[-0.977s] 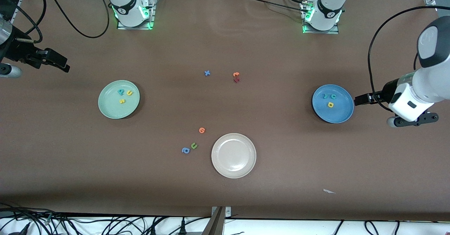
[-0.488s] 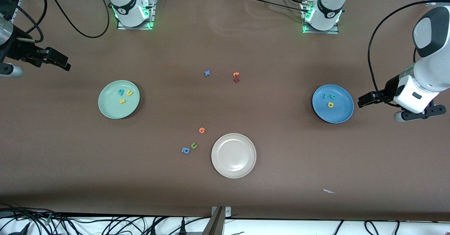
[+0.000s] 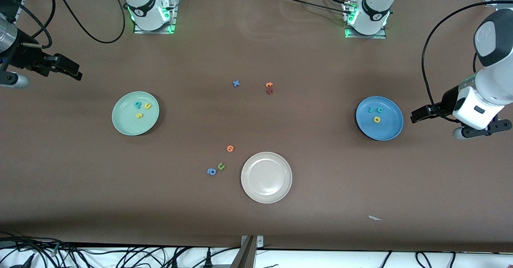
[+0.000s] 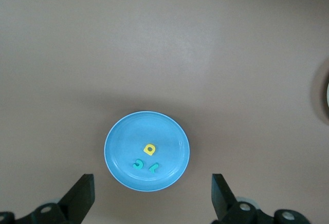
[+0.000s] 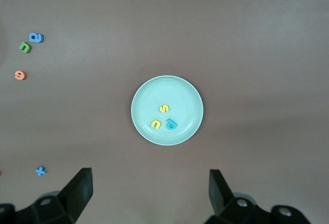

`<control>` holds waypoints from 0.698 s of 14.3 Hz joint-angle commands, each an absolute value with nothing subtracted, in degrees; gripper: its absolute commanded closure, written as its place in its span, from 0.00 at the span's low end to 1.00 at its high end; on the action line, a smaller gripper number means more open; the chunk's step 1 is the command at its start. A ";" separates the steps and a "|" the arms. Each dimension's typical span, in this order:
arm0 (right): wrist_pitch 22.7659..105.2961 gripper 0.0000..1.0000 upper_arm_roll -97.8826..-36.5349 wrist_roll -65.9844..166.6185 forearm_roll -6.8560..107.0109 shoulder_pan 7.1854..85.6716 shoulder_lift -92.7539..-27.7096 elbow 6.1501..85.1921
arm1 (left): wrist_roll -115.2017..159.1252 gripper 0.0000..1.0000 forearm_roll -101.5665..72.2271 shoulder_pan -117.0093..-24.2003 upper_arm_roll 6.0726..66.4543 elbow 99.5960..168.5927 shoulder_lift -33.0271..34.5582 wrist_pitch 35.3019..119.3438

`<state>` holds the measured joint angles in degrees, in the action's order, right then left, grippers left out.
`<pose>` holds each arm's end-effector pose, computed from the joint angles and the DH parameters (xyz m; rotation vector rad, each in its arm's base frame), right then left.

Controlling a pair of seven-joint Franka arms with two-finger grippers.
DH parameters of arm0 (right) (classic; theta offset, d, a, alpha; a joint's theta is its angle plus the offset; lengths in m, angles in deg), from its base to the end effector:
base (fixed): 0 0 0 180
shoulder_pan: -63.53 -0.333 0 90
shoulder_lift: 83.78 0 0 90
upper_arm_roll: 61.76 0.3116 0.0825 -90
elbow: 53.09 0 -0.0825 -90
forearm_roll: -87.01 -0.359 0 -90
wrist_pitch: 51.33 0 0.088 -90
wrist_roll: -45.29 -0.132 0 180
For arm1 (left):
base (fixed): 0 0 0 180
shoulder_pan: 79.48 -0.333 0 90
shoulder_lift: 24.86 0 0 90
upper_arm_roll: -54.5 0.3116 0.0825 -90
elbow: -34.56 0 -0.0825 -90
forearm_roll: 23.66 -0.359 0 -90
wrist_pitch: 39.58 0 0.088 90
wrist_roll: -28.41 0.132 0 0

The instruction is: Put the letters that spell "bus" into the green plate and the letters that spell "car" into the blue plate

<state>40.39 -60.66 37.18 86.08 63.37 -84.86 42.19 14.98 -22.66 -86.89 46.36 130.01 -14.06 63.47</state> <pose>0.5227 0.0137 0.5664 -3.1229 0.1882 0.0695 0.5874 -0.0044 0.4668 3.0836 0.3528 -0.0915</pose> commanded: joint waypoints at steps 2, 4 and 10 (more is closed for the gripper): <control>39.11 0.00 -60.79 37.64 85.34 63.35 -84.66 40.96 | 16.46 0.00 -20.85 -87.30 46.77 131.76 -15.54 63.61; 39.20 0.00 -60.79 37.64 85.52 63.35 -84.66 40.96 | 16.46 0.00 -20.85 -87.30 46.68 131.76 -15.54 63.52; 39.20 0.00 -60.44 37.55 85.60 63.35 -84.66 40.96 | 16.46 0.00 -20.85 -88.00 46.77 131.33 -15.54 63.52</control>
<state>40.35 -60.64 37.19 86.08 63.38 -84.86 42.19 14.99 -22.65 -87.42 46.48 130.42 -14.10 63.47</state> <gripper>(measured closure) 0.000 0.000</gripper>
